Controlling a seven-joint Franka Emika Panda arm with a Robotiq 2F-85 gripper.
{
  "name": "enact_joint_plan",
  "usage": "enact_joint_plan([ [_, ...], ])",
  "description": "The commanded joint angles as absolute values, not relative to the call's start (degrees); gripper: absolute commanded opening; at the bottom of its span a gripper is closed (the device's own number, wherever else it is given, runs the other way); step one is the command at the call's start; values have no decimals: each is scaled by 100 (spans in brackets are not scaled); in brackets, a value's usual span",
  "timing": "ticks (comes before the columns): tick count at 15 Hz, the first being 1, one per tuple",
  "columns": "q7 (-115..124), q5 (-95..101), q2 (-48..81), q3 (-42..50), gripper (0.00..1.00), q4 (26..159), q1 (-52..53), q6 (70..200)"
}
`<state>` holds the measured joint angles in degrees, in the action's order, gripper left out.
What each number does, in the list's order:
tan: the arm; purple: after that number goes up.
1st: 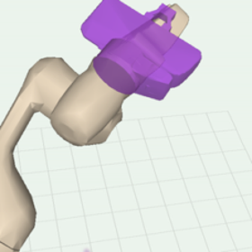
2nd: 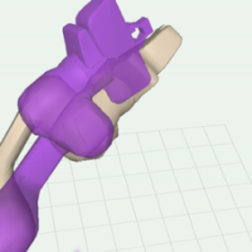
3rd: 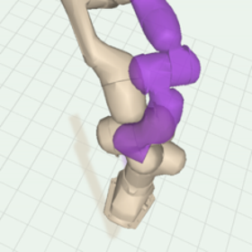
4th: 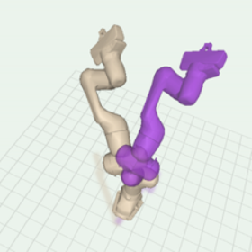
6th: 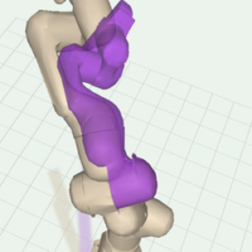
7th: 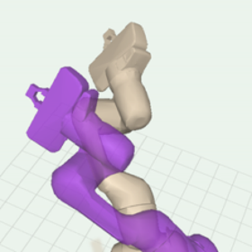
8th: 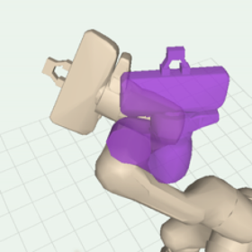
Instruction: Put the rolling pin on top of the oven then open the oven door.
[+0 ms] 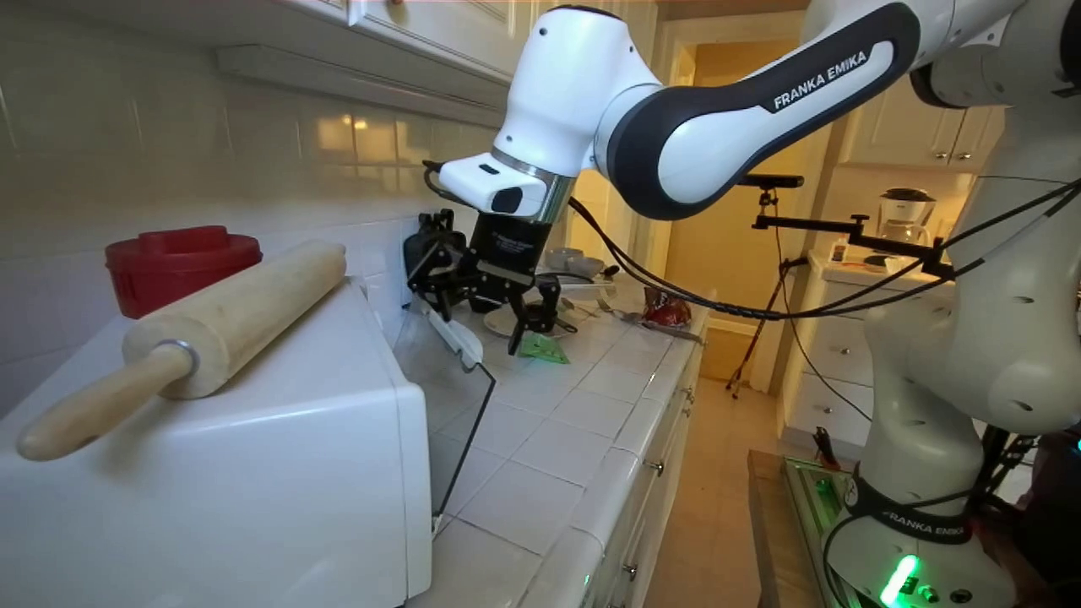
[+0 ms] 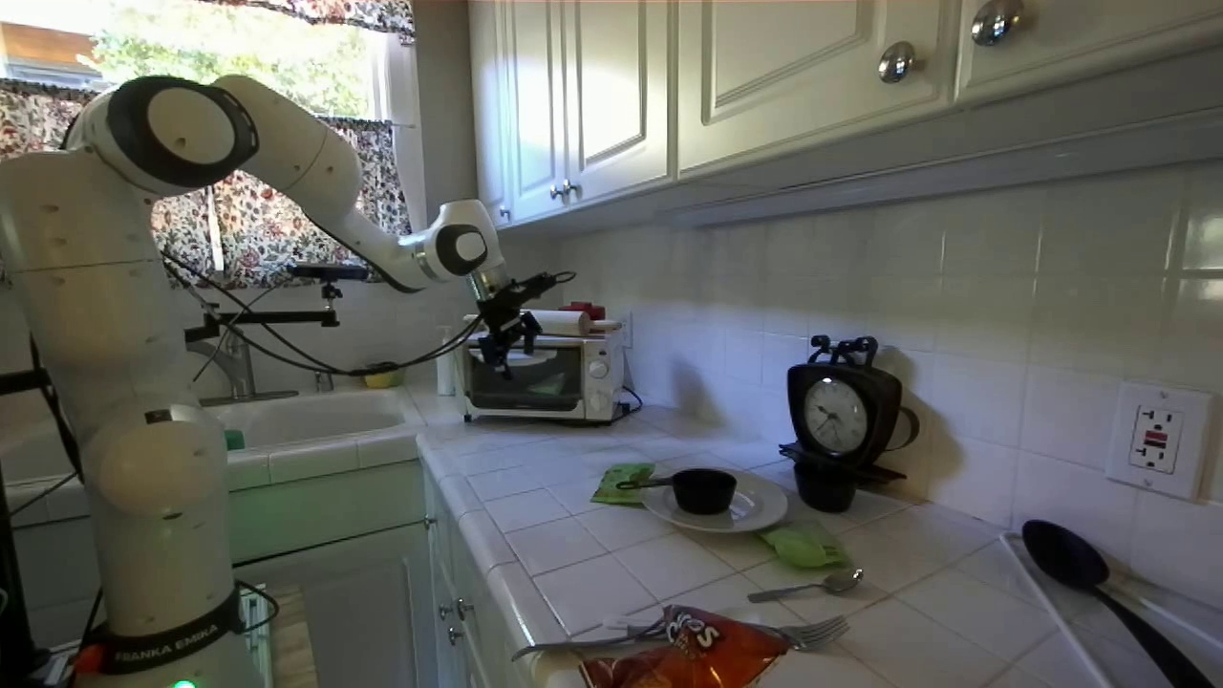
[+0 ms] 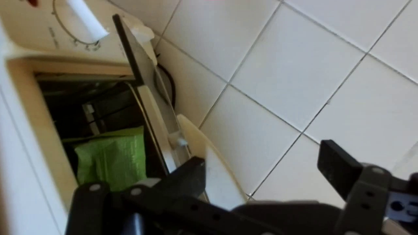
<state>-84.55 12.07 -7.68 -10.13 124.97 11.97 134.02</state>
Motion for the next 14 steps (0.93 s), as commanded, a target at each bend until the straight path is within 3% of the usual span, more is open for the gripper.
enact_joint_plan([
  [1, -8194, 1246, -762, -940, 100, 12502, 1110, 12947],
  [14, -7705, 895, -398, -729, 100, 12342, 966, 11566],
])
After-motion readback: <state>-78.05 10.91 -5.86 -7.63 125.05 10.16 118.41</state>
